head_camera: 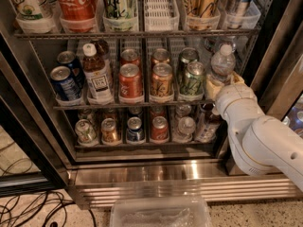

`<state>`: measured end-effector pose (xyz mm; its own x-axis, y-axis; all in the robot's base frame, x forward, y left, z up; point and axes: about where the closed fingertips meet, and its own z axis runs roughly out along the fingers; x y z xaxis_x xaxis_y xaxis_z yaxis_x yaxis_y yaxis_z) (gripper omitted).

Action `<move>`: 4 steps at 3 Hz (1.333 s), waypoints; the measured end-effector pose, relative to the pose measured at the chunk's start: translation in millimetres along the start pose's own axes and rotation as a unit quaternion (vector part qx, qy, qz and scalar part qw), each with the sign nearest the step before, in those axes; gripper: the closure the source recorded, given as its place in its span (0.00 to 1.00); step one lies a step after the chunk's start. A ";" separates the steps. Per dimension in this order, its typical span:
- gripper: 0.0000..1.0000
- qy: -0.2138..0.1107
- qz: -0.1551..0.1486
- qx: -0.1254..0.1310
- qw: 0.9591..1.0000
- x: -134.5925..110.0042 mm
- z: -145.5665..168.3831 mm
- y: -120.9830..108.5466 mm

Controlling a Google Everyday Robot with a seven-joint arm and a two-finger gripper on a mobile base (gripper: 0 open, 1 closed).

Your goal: Pick water bottle from middle shelf of fridge

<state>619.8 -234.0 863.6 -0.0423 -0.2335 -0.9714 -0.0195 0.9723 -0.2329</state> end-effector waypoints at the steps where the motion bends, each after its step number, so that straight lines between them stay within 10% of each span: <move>1: 1.00 -0.005 0.014 -0.005 1.000 -4.3 -2.8 -1.6; 4: 1.00 -0.013 0.085 -0.047 0.995 -51.8 -34.0 -26.7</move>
Offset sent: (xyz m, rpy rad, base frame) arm -0.0284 -0.0136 0.0529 0.2190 -0.0677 0.0745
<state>588.5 -248.2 921.7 -0.0261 -0.0650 -0.9975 -0.1086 0.9922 -0.0618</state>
